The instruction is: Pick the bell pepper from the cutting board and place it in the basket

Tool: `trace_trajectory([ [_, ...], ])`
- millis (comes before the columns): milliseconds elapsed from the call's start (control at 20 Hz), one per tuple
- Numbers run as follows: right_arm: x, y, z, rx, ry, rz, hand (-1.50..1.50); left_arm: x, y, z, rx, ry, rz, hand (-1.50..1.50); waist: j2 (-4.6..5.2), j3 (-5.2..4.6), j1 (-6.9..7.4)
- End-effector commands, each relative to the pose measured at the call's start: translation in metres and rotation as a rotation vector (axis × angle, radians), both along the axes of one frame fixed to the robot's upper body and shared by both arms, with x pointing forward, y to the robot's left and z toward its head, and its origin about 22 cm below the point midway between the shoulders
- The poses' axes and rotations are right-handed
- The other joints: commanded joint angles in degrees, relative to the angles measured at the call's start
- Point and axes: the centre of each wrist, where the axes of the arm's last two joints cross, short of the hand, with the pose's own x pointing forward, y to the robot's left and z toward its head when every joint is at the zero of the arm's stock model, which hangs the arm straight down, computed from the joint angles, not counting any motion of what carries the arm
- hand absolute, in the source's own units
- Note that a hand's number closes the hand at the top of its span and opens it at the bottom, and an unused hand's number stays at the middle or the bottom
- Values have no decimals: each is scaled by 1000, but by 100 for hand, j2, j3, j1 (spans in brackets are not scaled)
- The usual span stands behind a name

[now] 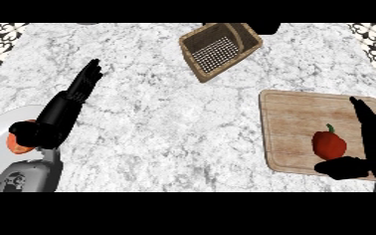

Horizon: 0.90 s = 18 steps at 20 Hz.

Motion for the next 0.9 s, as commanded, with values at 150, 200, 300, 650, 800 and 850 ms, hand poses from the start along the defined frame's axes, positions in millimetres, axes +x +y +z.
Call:
trace_trajectory([
  [150, 12, 13, -25, -14, 38, -16, -150, 12, -12, -16, -2, -7, 5, 0, 6, 0, -9],
  [200, 21, 6, -18, -12, 53, -35, -150, 24, 1, 1, -14, 17, 8, 0, 6, 0, -8],
  [300, 0, -6, -14, -4, 73, -38, -150, 4, 2, 8, -11, 17, 1, 0, -4, 0, -10],
  [650, 8, -24, -32, 22, 92, -51, -150, 4, 3, -12, -5, 14, 11, 0, -1, 0, -12],
  [800, 2, -17, -61, 41, 118, -19, -150, 3, -2, 8, -5, 7, 12, 0, -1, 2, -8],
  [850, 20, -14, -53, 48, 119, -24, -150, 5, -6, -10, -2, -7, 5, 0, 2, 0, -4],
])
